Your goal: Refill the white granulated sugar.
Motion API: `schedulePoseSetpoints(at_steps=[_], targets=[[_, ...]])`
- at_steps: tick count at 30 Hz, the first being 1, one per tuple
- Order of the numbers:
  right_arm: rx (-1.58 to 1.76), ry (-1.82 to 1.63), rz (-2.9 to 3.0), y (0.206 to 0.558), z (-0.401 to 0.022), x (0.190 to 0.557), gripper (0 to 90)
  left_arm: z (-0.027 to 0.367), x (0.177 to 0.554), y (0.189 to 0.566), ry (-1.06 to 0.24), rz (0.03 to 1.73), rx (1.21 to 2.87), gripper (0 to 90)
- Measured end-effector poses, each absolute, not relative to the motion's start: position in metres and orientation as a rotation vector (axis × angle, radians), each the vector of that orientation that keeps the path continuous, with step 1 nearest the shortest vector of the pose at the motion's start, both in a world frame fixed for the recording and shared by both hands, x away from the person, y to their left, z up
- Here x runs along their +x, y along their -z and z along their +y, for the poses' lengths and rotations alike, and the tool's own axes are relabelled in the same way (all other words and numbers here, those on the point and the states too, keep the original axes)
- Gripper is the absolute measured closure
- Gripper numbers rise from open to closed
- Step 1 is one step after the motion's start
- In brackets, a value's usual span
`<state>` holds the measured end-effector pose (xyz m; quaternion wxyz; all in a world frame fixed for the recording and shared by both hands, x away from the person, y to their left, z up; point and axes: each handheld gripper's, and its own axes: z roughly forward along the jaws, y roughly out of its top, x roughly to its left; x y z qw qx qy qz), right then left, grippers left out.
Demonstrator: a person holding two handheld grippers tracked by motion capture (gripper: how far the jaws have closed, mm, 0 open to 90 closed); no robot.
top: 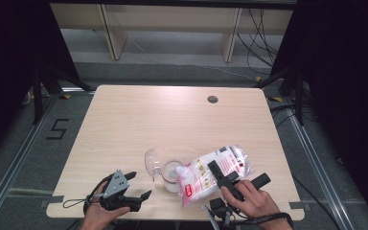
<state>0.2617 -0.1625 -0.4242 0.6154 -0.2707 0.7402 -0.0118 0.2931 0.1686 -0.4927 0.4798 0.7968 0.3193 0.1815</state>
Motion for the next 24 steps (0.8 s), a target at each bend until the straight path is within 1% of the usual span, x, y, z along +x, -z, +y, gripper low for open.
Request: schedulePoseSetpoints(at_steps=[5, 10, 14, 15, 19, 24], targets=[[-0.635, 0.037, 1.708, 0.4250, -0.1658, 0.2606, 66.3, 0.1698, 0.2943, 0.4916, -0.468, 0.747, 1.964, 17.4], [-0.612, 0.033, 1.716, 0.4266, -0.1684, 0.2583, 66.4, 0.1682, 0.2932, 0.4927, -0.449, 0.775, 1.944, 17.4], [-0.616, 0.029, 1.713, 0.4249, -0.1665, 0.2601, 66.4, 0.1683, 0.2931, 0.4924, -0.444, 0.773, 1.949, 17.4], [-0.607, 0.027, 1.716, 0.4255, -0.1666, 0.2606, 66.4, 0.1691, 0.2941, 0.4921, -0.454, 0.750, 1.960, 17.4], [-0.635, 0.044, 1.708, 0.4231, -0.1656, 0.2617, 66.4, 0.1688, 0.2928, 0.4924, -0.450, 0.779, 1.949, 17.4], [-0.626, 0.060, 1.718, 0.4255, -0.1666, 0.2575, 66.4, 0.1683, 0.2931, 0.4925, -0.441, 0.773, 1.951, 17.4]])
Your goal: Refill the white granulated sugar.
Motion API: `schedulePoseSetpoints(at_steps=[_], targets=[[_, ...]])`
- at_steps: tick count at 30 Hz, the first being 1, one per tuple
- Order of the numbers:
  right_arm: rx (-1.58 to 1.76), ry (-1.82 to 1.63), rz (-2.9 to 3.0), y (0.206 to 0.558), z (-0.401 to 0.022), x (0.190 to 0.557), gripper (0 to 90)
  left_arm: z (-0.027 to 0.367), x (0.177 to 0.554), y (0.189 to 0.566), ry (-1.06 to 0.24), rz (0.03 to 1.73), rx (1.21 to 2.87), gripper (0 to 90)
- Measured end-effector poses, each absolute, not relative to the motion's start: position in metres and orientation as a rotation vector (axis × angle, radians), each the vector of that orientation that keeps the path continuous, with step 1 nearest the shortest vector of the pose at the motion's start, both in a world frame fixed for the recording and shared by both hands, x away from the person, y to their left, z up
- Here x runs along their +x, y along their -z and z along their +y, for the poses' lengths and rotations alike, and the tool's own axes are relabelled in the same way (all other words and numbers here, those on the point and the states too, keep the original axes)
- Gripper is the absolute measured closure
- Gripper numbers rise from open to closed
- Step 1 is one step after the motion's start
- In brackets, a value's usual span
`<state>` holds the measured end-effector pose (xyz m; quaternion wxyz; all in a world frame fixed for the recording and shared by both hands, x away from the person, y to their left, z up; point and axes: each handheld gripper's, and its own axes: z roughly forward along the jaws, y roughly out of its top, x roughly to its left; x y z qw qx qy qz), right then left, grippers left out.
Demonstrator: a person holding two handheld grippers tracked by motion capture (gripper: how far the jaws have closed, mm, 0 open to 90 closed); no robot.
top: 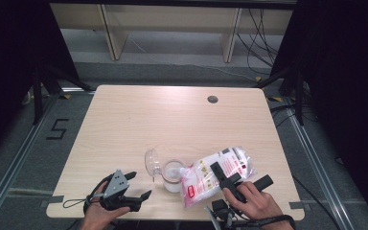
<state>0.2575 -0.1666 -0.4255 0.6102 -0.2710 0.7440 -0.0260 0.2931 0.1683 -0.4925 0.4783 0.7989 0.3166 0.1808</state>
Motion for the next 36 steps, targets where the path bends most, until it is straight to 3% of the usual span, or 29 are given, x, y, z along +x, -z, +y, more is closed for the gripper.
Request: schedulePoseSetpoints(at_steps=[36], targets=[[-0.644, 0.073, 1.710, 0.4227, -0.1655, 0.2585, 66.6, 0.1696, 0.2949, 0.4921, -0.460, 0.749, 1.962, 17.4]])
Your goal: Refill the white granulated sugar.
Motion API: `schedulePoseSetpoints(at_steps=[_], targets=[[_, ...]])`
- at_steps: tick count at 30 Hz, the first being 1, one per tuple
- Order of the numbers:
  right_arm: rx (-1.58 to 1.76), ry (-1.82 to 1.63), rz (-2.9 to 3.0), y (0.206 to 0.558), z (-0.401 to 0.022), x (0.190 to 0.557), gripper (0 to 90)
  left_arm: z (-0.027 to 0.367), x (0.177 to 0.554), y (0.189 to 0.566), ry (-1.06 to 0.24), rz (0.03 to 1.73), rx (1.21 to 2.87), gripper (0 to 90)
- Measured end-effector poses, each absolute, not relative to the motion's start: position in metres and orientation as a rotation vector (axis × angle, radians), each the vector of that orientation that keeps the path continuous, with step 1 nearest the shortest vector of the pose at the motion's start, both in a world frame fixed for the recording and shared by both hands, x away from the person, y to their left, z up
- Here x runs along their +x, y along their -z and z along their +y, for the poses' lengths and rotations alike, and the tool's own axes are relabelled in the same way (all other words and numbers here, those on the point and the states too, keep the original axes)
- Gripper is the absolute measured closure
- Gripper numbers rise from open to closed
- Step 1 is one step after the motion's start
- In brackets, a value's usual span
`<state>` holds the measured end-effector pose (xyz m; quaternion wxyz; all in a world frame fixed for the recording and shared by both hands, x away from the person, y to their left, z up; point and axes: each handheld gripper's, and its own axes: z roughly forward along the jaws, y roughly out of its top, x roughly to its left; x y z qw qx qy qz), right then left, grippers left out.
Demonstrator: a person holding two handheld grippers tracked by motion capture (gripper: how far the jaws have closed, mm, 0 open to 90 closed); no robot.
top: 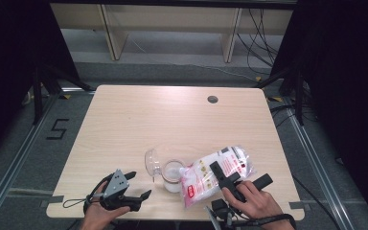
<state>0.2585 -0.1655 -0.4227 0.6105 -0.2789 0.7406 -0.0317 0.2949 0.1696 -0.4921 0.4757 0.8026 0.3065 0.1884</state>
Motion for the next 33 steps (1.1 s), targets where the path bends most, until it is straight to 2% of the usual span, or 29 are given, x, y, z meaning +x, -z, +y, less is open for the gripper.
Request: schedulePoseSetpoints(at_steps=[29, 33], targets=[[-0.727, 0.156, 1.693, 0.4165, -0.1638, 0.2668, 67.1, 0.1689, 0.2942, 0.4930, -0.447, 0.780, 1.946, 17.4], [-0.643, 0.059, 1.714, 0.4198, -0.1689, 0.2662, 67.6, 0.1694, 0.2935, 0.4925, -0.456, 0.781, 1.941, 17.5]])
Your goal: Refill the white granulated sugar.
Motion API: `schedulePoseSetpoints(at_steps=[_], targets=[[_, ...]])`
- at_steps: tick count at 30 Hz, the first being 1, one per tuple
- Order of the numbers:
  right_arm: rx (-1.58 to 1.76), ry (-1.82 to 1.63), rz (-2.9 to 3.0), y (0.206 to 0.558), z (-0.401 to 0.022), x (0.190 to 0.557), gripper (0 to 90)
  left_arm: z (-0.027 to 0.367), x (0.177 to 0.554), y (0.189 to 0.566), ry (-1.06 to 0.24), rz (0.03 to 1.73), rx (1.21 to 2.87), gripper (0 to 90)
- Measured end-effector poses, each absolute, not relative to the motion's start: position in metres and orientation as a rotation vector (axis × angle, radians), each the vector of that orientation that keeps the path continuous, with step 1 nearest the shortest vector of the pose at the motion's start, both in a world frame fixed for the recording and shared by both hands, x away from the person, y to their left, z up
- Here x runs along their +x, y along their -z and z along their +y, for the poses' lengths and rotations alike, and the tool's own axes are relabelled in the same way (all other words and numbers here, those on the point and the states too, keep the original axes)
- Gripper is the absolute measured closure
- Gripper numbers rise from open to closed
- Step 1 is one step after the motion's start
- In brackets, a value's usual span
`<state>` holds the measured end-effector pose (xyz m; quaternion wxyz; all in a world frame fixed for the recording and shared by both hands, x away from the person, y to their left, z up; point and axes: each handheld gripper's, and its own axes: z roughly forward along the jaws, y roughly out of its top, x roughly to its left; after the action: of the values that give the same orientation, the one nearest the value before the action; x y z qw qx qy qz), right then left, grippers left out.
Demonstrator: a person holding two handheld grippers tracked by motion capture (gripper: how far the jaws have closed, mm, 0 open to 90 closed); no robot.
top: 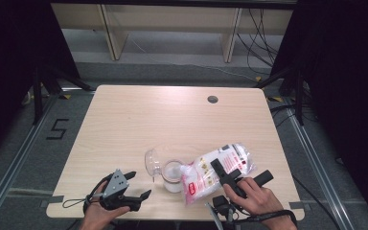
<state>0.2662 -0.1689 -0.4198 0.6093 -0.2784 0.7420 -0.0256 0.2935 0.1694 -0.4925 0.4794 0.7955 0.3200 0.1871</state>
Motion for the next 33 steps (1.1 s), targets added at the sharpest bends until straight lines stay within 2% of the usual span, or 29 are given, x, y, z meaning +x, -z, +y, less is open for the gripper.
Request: schedulePoseSetpoints(at_steps=[28, 30, 33], targets=[[-0.666, 0.039, 1.707, 0.4195, -0.1674, 0.2618, 68.7, 0.1675, 0.2933, 0.4920, -0.482, 0.732, 1.975, 17.4], [-0.640, 0.034, 1.707, 0.4198, -0.1680, 0.2616, 68.7, 0.1662, 0.2923, 0.4929, -0.454, 0.762, 1.951, 17.4], [-0.656, 0.033, 1.698, 0.4173, -0.1682, 0.2620, 68.7, 0.1676, 0.2928, 0.4919, -0.482, 0.742, 1.978, 17.4]])
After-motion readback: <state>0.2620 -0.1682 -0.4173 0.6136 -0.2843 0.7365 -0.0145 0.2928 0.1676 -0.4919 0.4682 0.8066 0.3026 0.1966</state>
